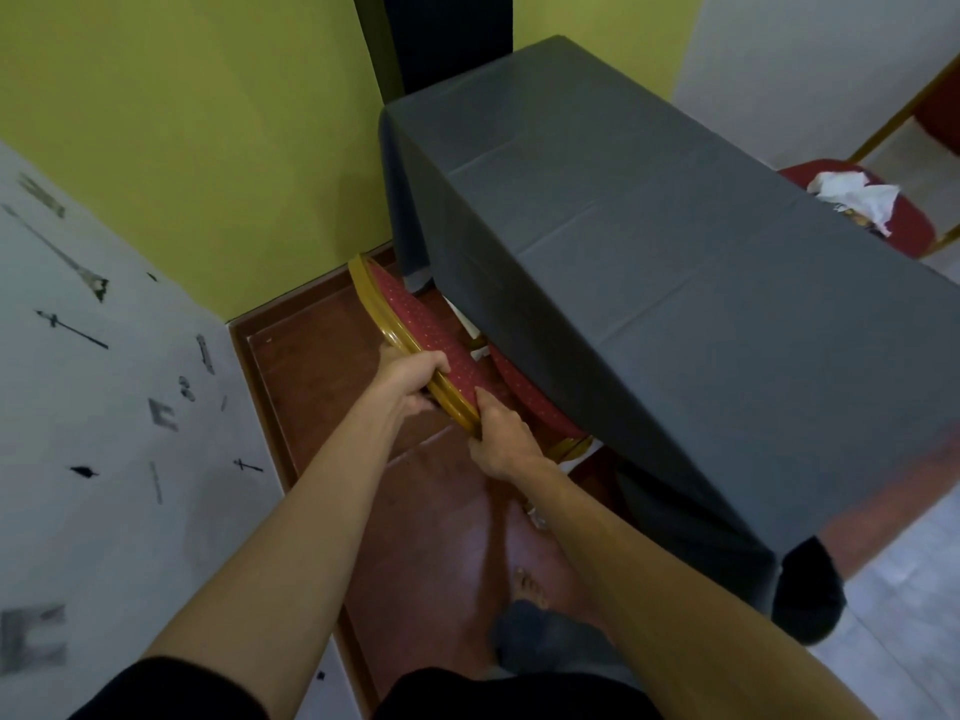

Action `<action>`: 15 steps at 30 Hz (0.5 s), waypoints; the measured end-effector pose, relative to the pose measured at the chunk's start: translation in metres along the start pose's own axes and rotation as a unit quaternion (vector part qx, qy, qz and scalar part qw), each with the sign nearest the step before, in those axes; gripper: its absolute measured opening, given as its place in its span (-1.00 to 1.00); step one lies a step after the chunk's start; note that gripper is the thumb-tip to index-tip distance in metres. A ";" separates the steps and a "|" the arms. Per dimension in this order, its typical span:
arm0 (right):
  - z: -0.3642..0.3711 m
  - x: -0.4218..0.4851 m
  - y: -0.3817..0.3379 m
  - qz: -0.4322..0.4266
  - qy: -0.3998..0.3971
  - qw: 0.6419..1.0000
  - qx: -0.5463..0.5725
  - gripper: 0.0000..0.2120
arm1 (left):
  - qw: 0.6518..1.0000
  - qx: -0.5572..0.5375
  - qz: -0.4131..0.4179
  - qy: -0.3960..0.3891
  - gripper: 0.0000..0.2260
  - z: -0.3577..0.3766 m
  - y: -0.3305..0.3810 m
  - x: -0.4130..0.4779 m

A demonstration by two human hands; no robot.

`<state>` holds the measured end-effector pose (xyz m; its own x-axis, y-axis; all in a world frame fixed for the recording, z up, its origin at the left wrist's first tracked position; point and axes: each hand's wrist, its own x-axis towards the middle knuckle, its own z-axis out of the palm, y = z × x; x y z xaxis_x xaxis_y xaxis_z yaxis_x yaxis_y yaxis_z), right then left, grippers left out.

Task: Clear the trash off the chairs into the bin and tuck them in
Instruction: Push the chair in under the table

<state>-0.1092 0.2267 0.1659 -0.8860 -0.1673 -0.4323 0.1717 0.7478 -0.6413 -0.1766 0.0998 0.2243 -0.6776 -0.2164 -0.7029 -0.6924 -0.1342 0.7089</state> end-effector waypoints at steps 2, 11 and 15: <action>0.002 0.000 0.001 0.002 0.002 1.000 0.008 -0.20 | 0.999 -0.008 0.017 0.031 -0.39 0.003 -0.004 0.001; 0.005 -0.004 0.005 0.000 0.028 0.999 0.024 -0.26 | 0.997 -0.017 0.051 0.054 -0.64 0.007 -0.035 -0.022; 0.003 -0.020 0.009 -0.006 0.051 0.998 0.024 -0.35 | 0.998 -0.031 0.056 0.013 -0.68 0.000 -0.038 -0.045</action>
<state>-0.0890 0.2345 0.1667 -0.9268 -0.1092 -0.3593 0.1783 0.7140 -0.6770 -0.1201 0.1142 0.2288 -0.7425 -0.2591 -0.6177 -0.5955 -0.1669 0.7858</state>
